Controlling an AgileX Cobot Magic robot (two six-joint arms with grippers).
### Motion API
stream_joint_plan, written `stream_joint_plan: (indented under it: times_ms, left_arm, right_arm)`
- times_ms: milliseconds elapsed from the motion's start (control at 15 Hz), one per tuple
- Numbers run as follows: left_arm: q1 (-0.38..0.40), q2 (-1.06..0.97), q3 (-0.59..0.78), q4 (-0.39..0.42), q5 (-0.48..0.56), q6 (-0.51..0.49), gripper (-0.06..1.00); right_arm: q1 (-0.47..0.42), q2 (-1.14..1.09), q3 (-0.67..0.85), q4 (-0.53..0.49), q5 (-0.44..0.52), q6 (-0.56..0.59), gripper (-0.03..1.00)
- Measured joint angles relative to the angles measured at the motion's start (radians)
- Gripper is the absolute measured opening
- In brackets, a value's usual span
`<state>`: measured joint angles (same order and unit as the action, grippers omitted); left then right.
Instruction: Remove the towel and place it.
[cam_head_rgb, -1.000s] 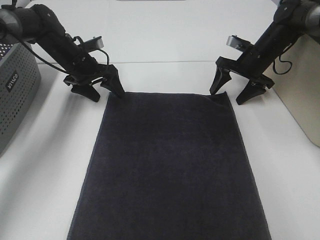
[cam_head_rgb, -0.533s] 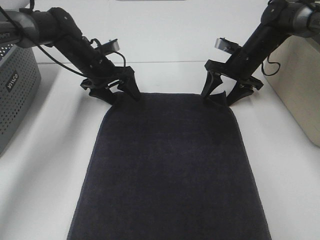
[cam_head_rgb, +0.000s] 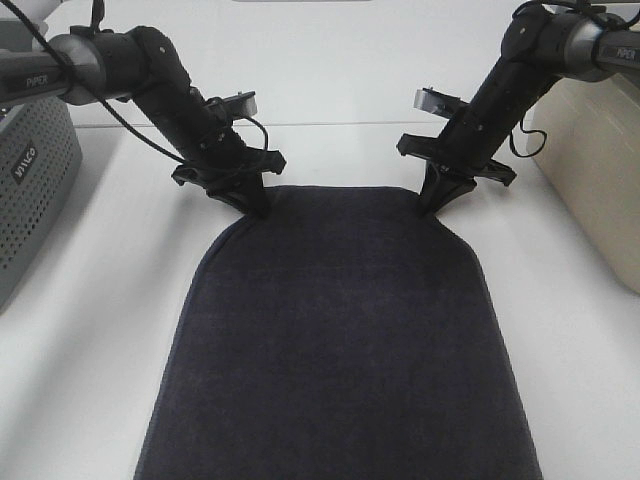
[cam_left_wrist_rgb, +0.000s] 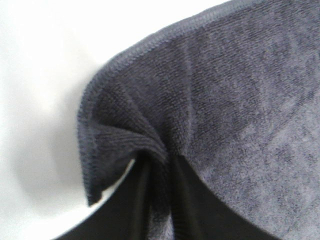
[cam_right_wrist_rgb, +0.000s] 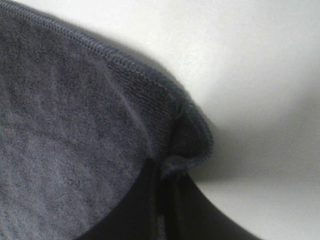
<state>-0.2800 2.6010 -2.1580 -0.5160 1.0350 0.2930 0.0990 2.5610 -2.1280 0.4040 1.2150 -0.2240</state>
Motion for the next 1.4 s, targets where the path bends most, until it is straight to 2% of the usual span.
stream_joint_plan:
  times_ms: [67,133,333,400,467,667,867,1133,1400]
  left_arm:
    - [0.0,0.001,0.0,0.008,-0.001,0.0,0.04]
    - [0.0,0.001,0.0,0.012,-0.001,0.0,0.01]
    - [-0.001,0.001,-0.002,0.03,-0.012,0.0,0.01]
    - [-0.001,0.001,-0.013,0.043,-0.024,0.0,0.01]
    - [-0.001,0.012,-0.055,0.089,-0.051,0.004,0.01]
    - [-0.001,0.027,-0.145,0.134,-0.097,0.004,0.01]
    - [-0.001,0.027,-0.198,0.155,-0.205,0.004,0.01]
    - [-0.001,0.027,-0.206,0.174,-0.384,0.02,0.01]
    - [-0.001,0.027,-0.206,0.176,-0.519,0.026,0.01]
  right_arm:
    - [0.0,0.0,0.0,-0.002,0.0,0.0,0.02]
    - [0.0,0.0,0.0,-0.009,0.0,0.0,0.02]
    - [0.0,0.0,0.001,-0.01,-0.014,0.0,0.02]
    - [0.0,-0.002,0.001,-0.011,-0.041,0.0,0.02]
    - [0.0,-0.004,-0.013,-0.014,-0.109,-0.02,0.02]
    - [0.0,-0.008,-0.092,-0.013,-0.179,-0.056,0.02]
    - [0.0,-0.014,-0.151,-0.013,-0.267,-0.098,0.02]
    - [0.0,-0.014,-0.152,-0.005,-0.393,-0.158,0.02]
    - [0.0,-0.014,-0.152,0.083,-0.514,-0.276,0.02]
